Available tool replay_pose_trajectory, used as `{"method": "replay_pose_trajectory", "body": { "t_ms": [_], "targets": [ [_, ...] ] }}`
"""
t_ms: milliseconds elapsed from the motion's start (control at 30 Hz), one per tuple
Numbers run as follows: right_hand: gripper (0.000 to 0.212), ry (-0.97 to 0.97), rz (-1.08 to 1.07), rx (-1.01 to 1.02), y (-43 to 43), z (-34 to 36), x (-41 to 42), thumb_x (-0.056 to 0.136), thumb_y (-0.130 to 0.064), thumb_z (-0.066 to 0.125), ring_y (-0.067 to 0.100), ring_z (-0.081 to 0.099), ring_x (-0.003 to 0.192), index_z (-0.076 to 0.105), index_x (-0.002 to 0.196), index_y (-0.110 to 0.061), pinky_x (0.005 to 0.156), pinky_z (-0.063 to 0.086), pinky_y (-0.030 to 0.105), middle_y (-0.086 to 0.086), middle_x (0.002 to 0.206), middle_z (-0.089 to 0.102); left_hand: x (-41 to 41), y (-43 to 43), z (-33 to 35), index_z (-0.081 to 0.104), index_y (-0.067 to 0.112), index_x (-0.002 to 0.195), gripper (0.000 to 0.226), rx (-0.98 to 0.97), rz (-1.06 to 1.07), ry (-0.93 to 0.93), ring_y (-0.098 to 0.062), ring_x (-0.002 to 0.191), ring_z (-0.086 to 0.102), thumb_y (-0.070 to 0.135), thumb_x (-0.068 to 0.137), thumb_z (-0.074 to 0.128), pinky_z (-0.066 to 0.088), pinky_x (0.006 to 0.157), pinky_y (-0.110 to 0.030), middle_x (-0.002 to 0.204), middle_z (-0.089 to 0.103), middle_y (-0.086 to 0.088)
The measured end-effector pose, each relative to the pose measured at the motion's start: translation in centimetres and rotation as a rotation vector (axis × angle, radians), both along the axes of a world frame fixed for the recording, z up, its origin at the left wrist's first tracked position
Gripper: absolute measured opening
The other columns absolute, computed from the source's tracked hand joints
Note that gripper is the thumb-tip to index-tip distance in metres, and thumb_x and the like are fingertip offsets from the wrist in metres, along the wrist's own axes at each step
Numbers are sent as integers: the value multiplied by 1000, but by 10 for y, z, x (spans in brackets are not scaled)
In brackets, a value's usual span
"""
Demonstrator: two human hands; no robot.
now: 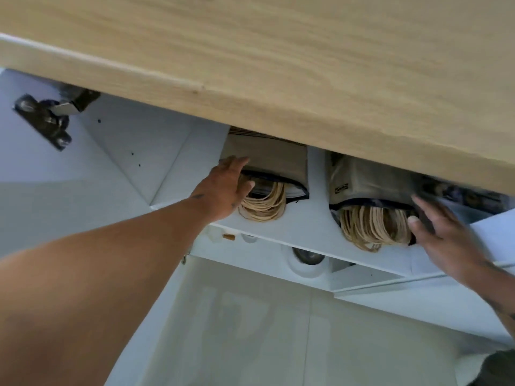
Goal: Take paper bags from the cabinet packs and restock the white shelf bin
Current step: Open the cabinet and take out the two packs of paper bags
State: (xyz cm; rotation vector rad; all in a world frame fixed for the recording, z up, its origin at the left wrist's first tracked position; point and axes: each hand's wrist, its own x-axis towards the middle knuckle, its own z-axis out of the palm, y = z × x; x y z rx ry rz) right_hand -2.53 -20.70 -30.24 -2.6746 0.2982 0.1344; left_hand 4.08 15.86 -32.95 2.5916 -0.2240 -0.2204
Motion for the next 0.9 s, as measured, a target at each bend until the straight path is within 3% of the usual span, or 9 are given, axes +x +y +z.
{"method": "replay_pose_trajectory", "body": {
  "t_ms": [200, 333, 467, 600, 667, 800, 900],
  "targets": [
    [45, -60, -70, -4, -20, -27, 51, 97, -38, 34, 32, 29, 138, 33, 141, -33, 111, 25, 43, 11, 153, 28, 41, -17, -25, 29, 20, 143, 53, 5, 39, -116, -35, 134, 30, 40, 95, 41, 35, 102, -46, 150, 27, -12],
    [52, -75, -196, 221, -18, -46, 80, 91, -52, 41, 32, 30, 137, 30, 141, -40, 113, 25, 47, 9, 152, 31, 64, -16, -47, 34, 28, 141, 53, -30, 128, -81, -34, 138, 23, 46, 93, 43, 30, 109, -48, 152, 24, -10],
    [64, -48, -213, 418, -3, -65, 82, 78, -56, 56, 28, 21, 141, 30, 136, -50, 112, 22, 45, 4, 156, 21, 66, -6, -81, 14, 44, 144, 60, 81, 24, 5, -31, 145, -3, 57, 90, 35, 14, 112, -60, 158, 0, -1],
    [76, -56, -215, 465, 6, -70, 67, 58, -67, 57, 25, 27, 139, 32, 129, -59, 111, 24, 44, 0, 153, 28, 60, -1, -95, 20, 49, 140, 56, -53, 101, -52, -29, 144, 6, 59, 88, 39, 23, 109, -57, 158, 2, 3],
    [77, -67, -200, 416, 8, -70, 61, 59, -67, 60, 24, 29, 138, 32, 130, -58, 113, 23, 42, 0, 152, 31, 57, -2, -95, 26, 49, 138, 53, -62, 109, -87, -29, 143, 12, 58, 88, 41, 25, 108, -55, 158, 5, 2],
    [66, -129, -159, 377, 21, -71, 49, 74, -44, 69, 23, 29, 137, 39, 133, -48, 112, 24, 35, 2, 152, 28, 41, 2, -95, 32, 47, 137, 51, -88, 106, -123, -30, 141, 17, 54, 87, 46, 25, 109, -53, 157, 9, 2],
    [68, -103, -133, 360, 32, -69, 38, 74, -42, 70, 23, 26, 139, 39, 134, -46, 114, 24, 42, 0, 153, 25, 24, 13, -94, 35, 48, 136, 52, -132, 109, -109, -28, 142, 17, 53, 86, 49, 23, 111, -50, 157, 10, 5]
  ]
}}
